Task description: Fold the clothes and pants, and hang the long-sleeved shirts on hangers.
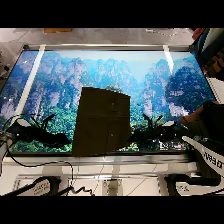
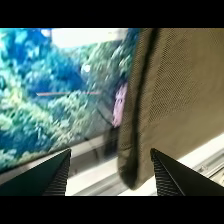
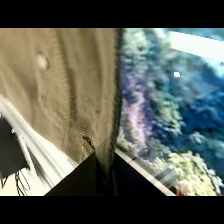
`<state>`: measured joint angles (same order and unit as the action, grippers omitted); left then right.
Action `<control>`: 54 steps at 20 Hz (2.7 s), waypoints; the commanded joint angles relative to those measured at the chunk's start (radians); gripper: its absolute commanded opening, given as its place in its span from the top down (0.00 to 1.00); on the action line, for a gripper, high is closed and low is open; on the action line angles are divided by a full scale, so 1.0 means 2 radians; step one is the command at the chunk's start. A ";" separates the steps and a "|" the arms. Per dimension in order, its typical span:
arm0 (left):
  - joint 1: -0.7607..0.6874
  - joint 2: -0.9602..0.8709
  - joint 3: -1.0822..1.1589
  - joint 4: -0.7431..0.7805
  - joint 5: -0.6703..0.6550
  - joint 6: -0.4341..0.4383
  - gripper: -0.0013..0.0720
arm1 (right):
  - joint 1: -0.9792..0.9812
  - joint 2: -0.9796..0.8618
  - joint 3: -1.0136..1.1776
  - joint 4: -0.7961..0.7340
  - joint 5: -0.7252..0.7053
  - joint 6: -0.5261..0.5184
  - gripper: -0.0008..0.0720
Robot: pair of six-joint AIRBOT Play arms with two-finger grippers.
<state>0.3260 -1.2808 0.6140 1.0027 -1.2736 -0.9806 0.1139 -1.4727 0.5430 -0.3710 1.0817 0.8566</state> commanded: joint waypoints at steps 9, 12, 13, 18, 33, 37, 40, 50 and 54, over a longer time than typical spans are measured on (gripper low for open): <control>0.000 -0.001 -0.053 -0.024 0.023 0.055 0.28 | 0.000 -0.002 0.000 0.018 0.035 -0.042 0.94; 0.000 -0.001 -0.071 -0.004 0.028 0.060 0.35 | 0.000 -0.002 0.000 0.019 0.035 -0.042 0.94; 0.000 -0.001 -0.074 -0.004 0.027 0.065 0.35 | 0.000 -0.002 0.000 0.019 0.035 -0.042 0.94; -0.025 -0.001 -0.077 -0.004 0.029 0.073 0.35 | 0.000 -0.002 0.000 0.018 0.034 -0.042 0.94; -0.078 0.097 0.074 -0.066 -0.001 0.080 0.92 | 0.001 0.160 0.124 -0.073 0.052 0.001 0.94; -0.078 0.211 0.139 -0.119 0.013 0.079 0.92 | 0.034 0.265 0.201 -0.176 0.020 0.036 0.94; -0.078 0.312 0.148 -0.124 0.062 0.079 0.92 | 0.073 0.325 0.259 -0.252 0.001 0.041 0.94; -0.078 0.566 0.147 -0.192 0.249 0.050 0.92 | 0.093 0.439 0.348 -0.085 -0.008 0.205 0.94; -0.078 0.512 0.107 -0.192 0.159 0.005 0.92 | 0.093 0.417 0.302 -0.135 -0.016 0.271 0.94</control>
<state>0.1707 -0.2192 0.8764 0.6266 -0.8692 -0.9154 0.2985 -0.6250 1.1950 -0.6147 1.0714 1.2877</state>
